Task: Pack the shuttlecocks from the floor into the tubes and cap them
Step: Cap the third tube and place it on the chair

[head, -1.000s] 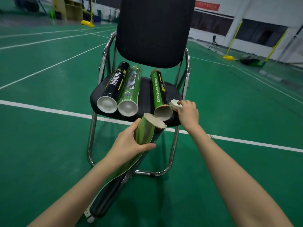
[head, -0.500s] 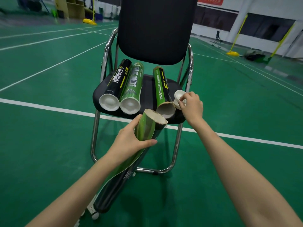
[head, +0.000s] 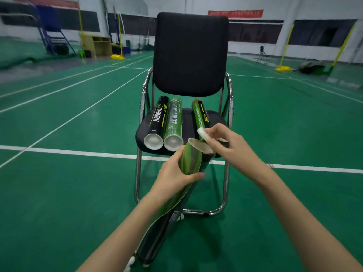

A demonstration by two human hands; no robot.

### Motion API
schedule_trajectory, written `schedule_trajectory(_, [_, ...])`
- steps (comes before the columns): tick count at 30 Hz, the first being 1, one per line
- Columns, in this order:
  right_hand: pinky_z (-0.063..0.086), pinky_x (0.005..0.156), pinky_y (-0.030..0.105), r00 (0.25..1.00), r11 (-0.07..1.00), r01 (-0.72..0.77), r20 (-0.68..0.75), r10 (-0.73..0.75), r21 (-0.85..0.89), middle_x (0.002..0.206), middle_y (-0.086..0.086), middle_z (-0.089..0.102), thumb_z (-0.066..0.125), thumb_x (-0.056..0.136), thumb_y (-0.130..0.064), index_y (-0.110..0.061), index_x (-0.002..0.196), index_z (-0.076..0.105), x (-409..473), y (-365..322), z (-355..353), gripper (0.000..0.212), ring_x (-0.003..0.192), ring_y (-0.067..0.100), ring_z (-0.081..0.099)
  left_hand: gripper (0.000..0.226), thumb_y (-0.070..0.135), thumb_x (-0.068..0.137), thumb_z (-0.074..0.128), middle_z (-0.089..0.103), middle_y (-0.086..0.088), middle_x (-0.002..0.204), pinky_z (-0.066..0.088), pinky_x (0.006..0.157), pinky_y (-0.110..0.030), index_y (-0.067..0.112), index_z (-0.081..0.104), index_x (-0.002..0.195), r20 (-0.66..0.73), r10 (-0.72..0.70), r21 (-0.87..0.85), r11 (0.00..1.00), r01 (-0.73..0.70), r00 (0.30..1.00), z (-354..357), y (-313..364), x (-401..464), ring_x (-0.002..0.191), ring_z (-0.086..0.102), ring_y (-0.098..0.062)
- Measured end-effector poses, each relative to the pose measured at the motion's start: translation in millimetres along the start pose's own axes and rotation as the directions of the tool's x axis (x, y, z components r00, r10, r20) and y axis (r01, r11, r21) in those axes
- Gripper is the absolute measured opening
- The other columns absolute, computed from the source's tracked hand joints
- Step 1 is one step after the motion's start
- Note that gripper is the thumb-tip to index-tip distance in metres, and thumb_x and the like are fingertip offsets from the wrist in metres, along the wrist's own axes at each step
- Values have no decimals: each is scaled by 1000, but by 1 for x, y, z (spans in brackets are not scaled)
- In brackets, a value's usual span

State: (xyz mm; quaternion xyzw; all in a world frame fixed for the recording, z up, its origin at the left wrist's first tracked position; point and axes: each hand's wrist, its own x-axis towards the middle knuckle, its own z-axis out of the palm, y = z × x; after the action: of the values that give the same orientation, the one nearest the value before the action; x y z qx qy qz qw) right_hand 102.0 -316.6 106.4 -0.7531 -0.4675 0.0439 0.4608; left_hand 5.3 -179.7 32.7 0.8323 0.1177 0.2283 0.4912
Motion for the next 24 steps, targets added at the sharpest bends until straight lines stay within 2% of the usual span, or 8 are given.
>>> schedule_trajectory(2, [39, 68, 6, 1000, 1000, 18, 22, -18, 2, 98, -30, 61, 52, 93, -33, -24, 97, 58, -15, -7, 7, 12, 79, -17, 53, 74, 37, 62, 82, 55, 28, 108, 42, 86, -14, 46, 40, 122, -11, 19, 4, 1000, -19, 1000, -3, 7, -8, 102, 51, 9])
schedule_trajectory(7, [41, 87, 11, 999, 997, -3, -35, 6, 78, 110, -21, 63, 53, 93, -25, -36, 92, 58, -43, -9, 25, 12, 100, -7, 54, 72, 37, 62, 82, 57, 32, 104, 40, 82, -9, 56, 39, 116, -12, 34, 14, 999, -34, 999, -6, 10, -33, 98, 49, 15])
schedule_trajectory(11, [43, 90, 18, 999, 997, -30, -27, 31, 66, 110, -18, 63, 52, 93, -26, -37, 97, 57, -61, -11, 37, 13, 104, -3, 53, 77, 35, 61, 83, 54, 33, 104, 37, 78, -2, 47, 40, 124, -6, 0, 16, 1000, 0, 1000, -7, 7, -52, 96, 45, 23])
schedule_trajectory(13, [42, 87, 18, 998, 998, -31, -48, 34, 50, 108, -17, 62, 58, 90, -28, -31, 105, 57, -65, -12, 44, 16, 103, -3, 52, 73, 33, 61, 83, 60, 26, 101, 43, 82, -9, 47, 43, 121, 3, -2, 7, 1000, 2, 1000, -9, 7, -57, 93, 52, 15])
schedule_trajectory(16, [37, 91, 11, 998, 1000, -14, -69, 15, 9, 115, -17, 59, 73, 76, -26, -32, 111, 55, -67, -11, 50, 40, 108, -4, 49, 74, 32, 59, 80, 64, 21, 100, 49, 86, -28, 50, 44, 122, -14, 11, -10, 1000, -11, 1000, -12, 10, -60, 91, 59, 3])
schedule_trajectory(18, [32, 90, 2, 997, 1000, 7, -75, -8, -12, 117, -20, 57, 77, 72, -20, -37, 113, 54, -68, -11, 50, 51, 109, -9, 47, 88, 30, 60, 80, 63, 22, 101, 48, 87, -27, 60, 31, 127, -16, 28, -4, 1000, -28, 999, -14, 12, -61, 95, 59, 0])
schedule_trajectory(21, [29, 89, -2, 994, 999, 19, -110, -16, 29, 119, -26, 56, 77, 71, -12, -37, 115, 57, -71, -10, 49, 54, 110, -15, 46, 112, 29, 66, 79, 61, 17, 94, 48, 84, -29, 65, -4, 132, 24, 68, 50, 996, -69, 997, -15, 16, -64, 91, 61, -11])
schedule_trajectory(24, [31, 90, -1, 992, 998, 0, -122, 7, 56, 121, -25, 57, 75, 72, -10, -35, 118, 59, -72, -10, 50, 54, 110, -15, 46, 108, 32, 73, 75, 56, 15, 115, 44, 91, -32, 65, -11, 130, 73, 129, 125, 983, -137, 989, -16, 19, -66, 102, 56, -10])
